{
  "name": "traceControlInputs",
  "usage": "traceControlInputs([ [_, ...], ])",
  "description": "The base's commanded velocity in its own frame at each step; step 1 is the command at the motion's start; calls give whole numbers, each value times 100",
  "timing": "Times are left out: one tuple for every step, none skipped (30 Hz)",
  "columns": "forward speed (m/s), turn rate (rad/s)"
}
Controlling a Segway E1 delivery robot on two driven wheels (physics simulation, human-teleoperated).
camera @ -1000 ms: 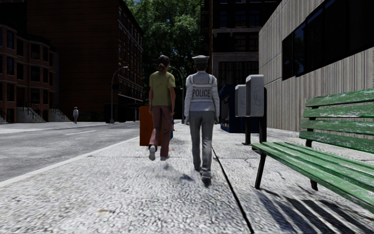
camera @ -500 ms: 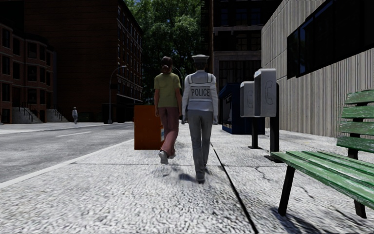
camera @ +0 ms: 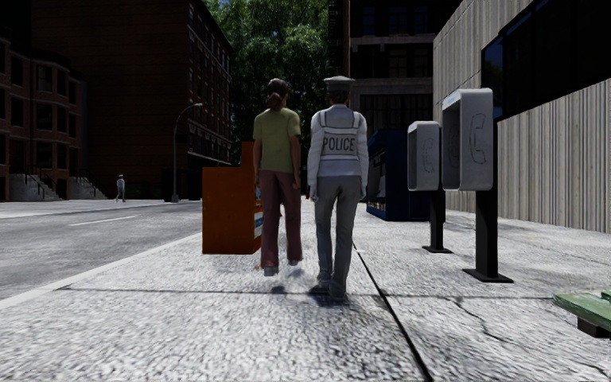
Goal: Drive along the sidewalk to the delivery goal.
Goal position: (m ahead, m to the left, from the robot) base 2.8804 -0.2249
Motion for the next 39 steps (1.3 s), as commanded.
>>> traceControlInputs([
  [124, -27],
  [124, -27],
  [124, -28],
  [124, -29],
  [124, -29],
  [124, -29],
  [124, -29],
  [124, -28],
  [124, -22],
  [124, -15],
  [120, -13],
  [120, -13],
  [117, -13],
  [116, -13],
  [116, -13],
  [116, -13],
  [115, -16],
  [115, -26],
  [115, -30],
  [115, -30],
  [115, -30],
  [115, -30],
  [115, -16],
  [115, -1],
  [115, -1],
  [115, 0],
  [115, 0],
  [115, 0],
  [115, 0],
  [115, 0],
  [115, -1],
  [115, -3],
  [115, -3],
  [115, -3],
  [115, -3],
  [115, -3],
  [115, -3],
  [115, -12],
  [115, -12],
])
